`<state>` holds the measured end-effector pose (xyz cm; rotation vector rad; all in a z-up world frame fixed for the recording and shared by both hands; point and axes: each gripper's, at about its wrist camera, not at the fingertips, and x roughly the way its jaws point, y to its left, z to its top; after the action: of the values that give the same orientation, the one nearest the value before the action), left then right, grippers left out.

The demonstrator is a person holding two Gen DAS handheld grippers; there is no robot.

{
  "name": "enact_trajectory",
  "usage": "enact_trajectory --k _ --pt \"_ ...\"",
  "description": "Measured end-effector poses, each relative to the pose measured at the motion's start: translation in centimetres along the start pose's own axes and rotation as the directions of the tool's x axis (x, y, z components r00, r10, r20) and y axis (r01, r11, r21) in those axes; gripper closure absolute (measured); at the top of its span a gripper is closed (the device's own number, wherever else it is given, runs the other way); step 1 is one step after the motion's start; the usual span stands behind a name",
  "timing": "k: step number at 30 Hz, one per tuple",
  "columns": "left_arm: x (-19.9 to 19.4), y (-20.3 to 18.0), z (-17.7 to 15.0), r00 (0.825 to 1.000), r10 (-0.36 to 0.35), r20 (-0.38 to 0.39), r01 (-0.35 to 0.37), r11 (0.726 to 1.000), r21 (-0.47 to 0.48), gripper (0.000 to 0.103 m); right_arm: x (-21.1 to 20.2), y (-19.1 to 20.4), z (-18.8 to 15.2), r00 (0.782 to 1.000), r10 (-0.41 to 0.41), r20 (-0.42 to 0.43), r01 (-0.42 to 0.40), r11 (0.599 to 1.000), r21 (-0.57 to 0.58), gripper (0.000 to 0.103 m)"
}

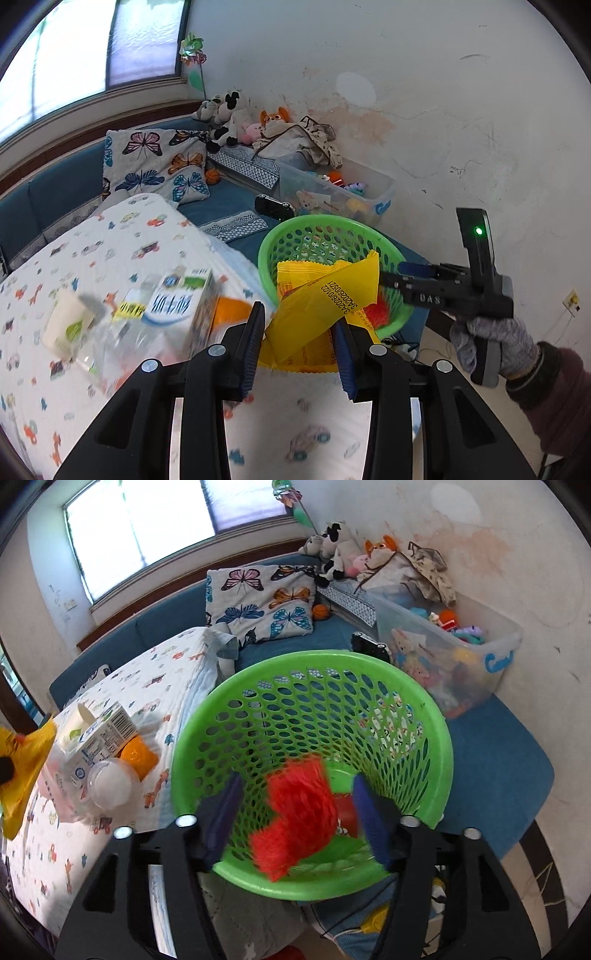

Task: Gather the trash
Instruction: 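Carry the yellow wrapper and red mesh net into the green basket and release, then grasp the pink plastic bag with the left tool while the right tool grasps the clear dome lid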

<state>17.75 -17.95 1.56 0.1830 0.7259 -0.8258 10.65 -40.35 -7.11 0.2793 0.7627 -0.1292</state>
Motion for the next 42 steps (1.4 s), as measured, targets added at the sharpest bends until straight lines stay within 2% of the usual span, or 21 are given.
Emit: enact_trajectory --k 7,19,25,26,28,31,33,42 --pt "4.1 -1.0 2.3 0.999 -0.007 -0.042 0.007 1.0 0.008 0.068 -0.3 -0.8 -0.5 1.0 -0.004 0.003 0.004 1.0 0.006 0.038" --pt "10.4 -3.1 3.7 0.992 -0.019 -0.122 0.019 1.0 -0.006 0.067 -1.9 -1.4 -2.0 1.0 0.001 0.004 -0.001 1.0 0.003 0.035" --pt "12.3 -3.7 4.0 0.99 -0.023 -0.142 0.02 1.0 -0.021 0.06 -2.0 -1.4 -2.4 1.0 0.014 -0.003 -0.014 1.0 0.002 0.035" --pt "12.4 -3.9 3.9 0.989 -0.024 -0.143 0.021 1.0 -0.023 0.059 -2.0 -1.4 -2.5 1.0 0.014 -0.003 -0.014 1.0 0.001 0.035" --pt "12.6 -4.1 3.7 0.99 -0.022 -0.143 0.019 1.0 -0.023 0.05 -2.1 -1.3 -2.6 1.0 0.016 -0.003 -0.016 1.0 -0.001 0.035" --pt "12.5 -4.2 3.7 0.991 -0.03 -0.13 0.027 0.999 -0.024 0.046 -2.1 -1.2 -2.7 1.0 0.015 -0.002 -0.015 1.0 -0.002 0.035" --pt "12.4 -4.3 3.6 0.991 -0.035 -0.126 0.032 0.999 -0.026 0.039 -2.1 -1.2 -2.6 1.0 0.015 -0.002 -0.015 1.0 -0.001 0.035" --pt "9.0 -3.4 2.8 0.997 -0.008 -0.071 0.005 0.999 -0.034 0.039 -2.9 -0.5 -2.9 0.999 0.031 0.01 -0.031 0.999 -0.011 0.035"
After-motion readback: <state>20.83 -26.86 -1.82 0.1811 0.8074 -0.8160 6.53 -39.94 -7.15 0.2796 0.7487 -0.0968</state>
